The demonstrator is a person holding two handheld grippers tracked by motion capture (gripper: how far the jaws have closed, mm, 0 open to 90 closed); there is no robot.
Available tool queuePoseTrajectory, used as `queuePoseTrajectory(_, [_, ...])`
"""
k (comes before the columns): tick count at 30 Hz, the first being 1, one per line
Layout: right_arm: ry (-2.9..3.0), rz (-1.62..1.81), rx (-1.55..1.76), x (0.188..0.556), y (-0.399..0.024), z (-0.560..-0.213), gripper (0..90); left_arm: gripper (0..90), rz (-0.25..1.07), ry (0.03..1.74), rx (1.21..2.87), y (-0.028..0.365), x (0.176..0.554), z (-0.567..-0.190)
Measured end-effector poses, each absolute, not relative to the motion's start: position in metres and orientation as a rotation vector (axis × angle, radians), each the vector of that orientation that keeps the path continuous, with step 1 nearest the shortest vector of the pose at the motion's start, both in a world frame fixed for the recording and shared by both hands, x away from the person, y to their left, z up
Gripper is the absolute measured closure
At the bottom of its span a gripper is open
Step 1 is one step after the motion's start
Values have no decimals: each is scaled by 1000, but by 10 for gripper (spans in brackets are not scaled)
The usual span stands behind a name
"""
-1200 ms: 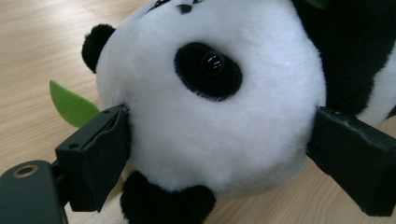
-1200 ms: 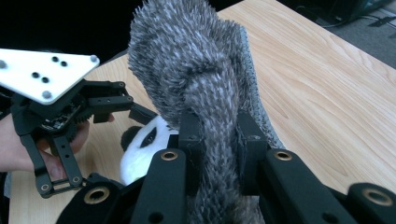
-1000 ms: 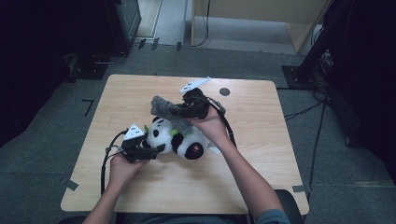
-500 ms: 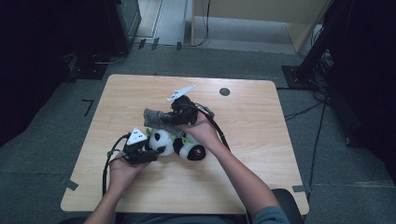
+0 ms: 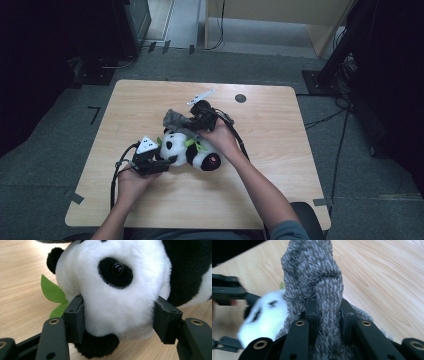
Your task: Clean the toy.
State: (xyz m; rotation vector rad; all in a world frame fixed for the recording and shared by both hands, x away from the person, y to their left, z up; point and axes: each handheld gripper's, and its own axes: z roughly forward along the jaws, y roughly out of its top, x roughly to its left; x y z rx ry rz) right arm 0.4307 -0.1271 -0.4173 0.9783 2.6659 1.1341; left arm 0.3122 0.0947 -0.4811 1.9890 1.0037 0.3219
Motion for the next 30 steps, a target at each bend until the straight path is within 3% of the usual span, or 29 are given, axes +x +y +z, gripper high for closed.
queuePoseTrajectory(16, [2614, 1058, 1101, 447, -145, -421, 731, 388, 311, 999, 1988, 96, 313, -481])
queuePoseTrajectory(30, [2450, 1139, 1110, 444, -184, -396, 766, 377, 306, 977, 1980, 98, 311, -483])
